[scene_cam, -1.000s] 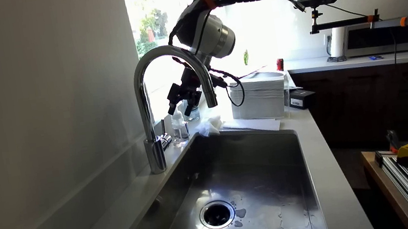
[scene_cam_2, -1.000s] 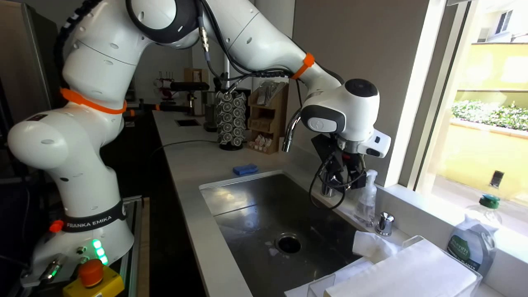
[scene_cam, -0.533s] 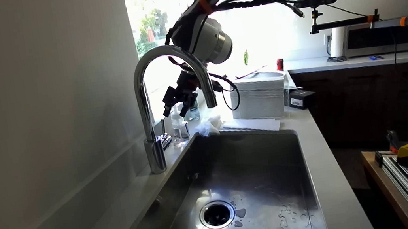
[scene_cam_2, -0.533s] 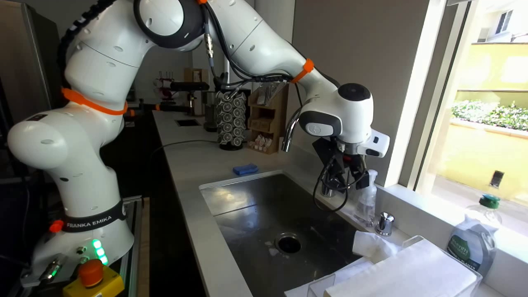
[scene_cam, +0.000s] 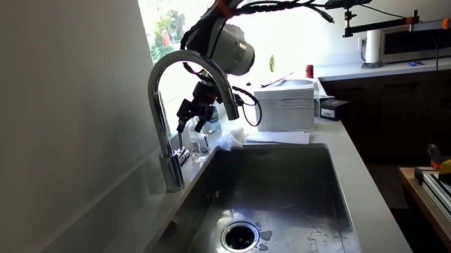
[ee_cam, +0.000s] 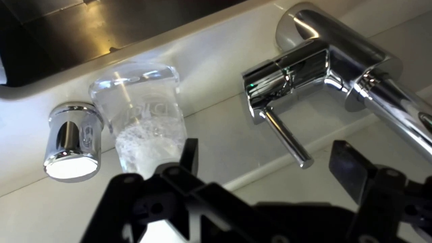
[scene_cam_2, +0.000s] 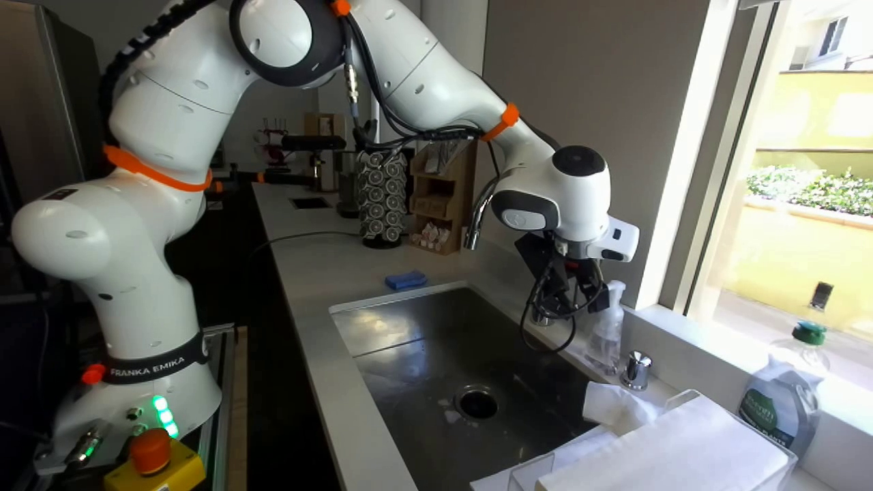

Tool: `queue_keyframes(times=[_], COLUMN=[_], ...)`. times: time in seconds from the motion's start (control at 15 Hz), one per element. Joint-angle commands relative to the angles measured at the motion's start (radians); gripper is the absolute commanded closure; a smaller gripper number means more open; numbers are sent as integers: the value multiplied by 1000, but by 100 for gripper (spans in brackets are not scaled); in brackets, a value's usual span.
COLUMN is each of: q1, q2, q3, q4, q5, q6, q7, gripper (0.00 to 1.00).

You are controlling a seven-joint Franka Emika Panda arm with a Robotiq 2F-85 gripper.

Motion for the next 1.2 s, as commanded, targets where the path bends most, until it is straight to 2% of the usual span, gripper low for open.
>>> queue_keyframes(times=[0.0, 0.07, 0.13, 0.2, 0.27, 0.4, 0.47, 0.53, 0.6, 0.67, 0.73, 0.8, 0.87, 0.93, 1.07, 1.13], q1=[-4, -3, -3, -3, -3, -3, -3, -2, -2, -2, -2, -3, -3, -2, -3, -3], q2=[31, 31, 31, 32, 33, 33, 33, 33, 33, 33, 33, 34, 34, 34, 34, 34], q3=[18, 19, 20, 21, 21, 22, 23, 23, 24, 23, 23, 24, 24, 24, 25, 25], q4=[19, 18, 18, 19, 20, 22, 22, 21, 21, 20, 20, 21, 21, 20, 21, 20], q5=[18, 16, 14, 13, 12, 11, 12, 12, 12, 11, 11, 11, 11, 11, 10, 9], q6=[47, 52, 59, 64, 66, 66, 66, 67, 67, 68, 68, 68, 69, 72, 77, 79], q7=[-40, -44, -51, -53, -56, -62, -64, -66, -66, -66, -66, -66, -66, -65, -65, -65], gripper=[0, 1, 8, 26, 30, 47, 49, 45, 27, 20, 19, 13, 15, 42, 42, 49])
